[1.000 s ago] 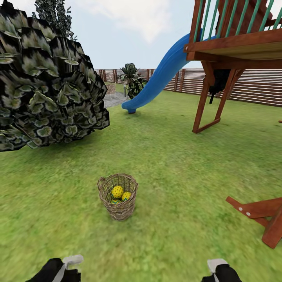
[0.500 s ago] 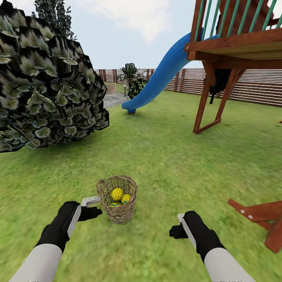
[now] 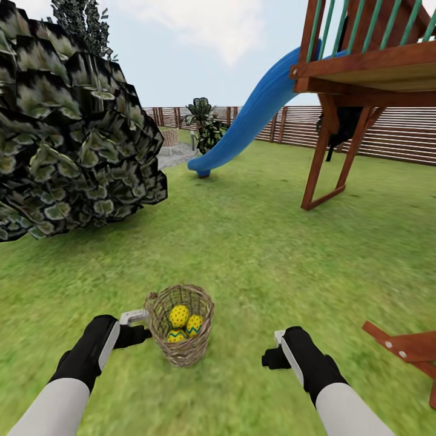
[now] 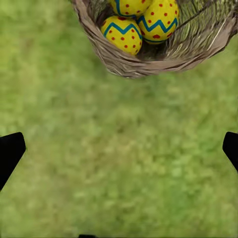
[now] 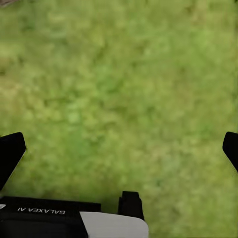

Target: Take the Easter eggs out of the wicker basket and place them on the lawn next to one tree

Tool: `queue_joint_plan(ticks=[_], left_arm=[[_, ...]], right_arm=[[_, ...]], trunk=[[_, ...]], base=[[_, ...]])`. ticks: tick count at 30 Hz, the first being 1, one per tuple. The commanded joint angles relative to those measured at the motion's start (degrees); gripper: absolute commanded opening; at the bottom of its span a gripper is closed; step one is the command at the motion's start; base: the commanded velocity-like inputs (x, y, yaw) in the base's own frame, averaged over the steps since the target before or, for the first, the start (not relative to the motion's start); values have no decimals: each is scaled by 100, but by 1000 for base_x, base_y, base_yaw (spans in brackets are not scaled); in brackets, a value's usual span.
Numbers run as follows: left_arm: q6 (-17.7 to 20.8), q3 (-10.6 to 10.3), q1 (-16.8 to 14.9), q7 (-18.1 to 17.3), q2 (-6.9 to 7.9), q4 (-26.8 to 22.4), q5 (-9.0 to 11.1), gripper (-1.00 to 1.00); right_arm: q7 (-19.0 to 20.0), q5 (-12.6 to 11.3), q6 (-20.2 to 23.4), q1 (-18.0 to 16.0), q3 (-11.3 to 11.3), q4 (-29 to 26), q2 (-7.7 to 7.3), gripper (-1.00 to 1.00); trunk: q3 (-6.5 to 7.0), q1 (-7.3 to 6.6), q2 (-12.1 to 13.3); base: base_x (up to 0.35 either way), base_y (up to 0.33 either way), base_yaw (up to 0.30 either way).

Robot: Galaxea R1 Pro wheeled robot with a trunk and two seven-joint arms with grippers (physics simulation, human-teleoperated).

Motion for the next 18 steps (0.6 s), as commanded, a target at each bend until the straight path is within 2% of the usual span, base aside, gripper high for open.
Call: queue_joint_plan(ticks=[1,8,18], left_arm=[[27,9,-2,-7,3,-5,21,100],[36,1,-2,-6,129,-2,25,100],[36,-32,3,-6,112,4,22,100]], right_arm=[[14,40,30,-4,5,-6,7,100],[14,6,34,-6,-5,-5,9,100],[33,-10,34,-6,-31,3,1,100]], trunk=[[-5,3,-3],[22,3,-3],[79,3,-3]], base=[[279,181,-7],[250,234,-188],[235,257,-257]])
